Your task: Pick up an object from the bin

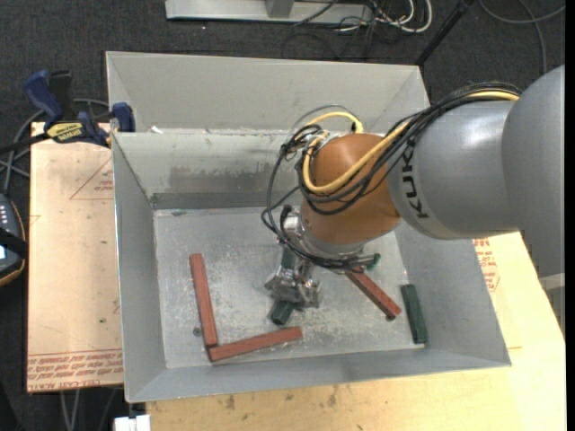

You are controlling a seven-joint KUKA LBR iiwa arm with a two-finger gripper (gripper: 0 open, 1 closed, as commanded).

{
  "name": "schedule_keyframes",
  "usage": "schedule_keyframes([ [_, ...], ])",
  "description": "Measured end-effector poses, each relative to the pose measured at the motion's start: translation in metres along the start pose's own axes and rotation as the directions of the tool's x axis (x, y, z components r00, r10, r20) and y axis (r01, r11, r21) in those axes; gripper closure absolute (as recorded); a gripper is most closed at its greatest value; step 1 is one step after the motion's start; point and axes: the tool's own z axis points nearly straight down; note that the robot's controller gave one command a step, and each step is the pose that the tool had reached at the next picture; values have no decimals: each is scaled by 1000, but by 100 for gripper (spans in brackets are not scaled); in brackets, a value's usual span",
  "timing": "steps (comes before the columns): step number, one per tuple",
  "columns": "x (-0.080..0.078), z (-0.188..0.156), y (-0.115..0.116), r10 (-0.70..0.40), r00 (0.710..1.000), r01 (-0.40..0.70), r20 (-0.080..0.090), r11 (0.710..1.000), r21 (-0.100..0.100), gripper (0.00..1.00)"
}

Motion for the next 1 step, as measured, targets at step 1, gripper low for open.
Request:
schedule_keyframes([
  [1,9,-182,19,-21,1000,21,4,1000,6,100],
])
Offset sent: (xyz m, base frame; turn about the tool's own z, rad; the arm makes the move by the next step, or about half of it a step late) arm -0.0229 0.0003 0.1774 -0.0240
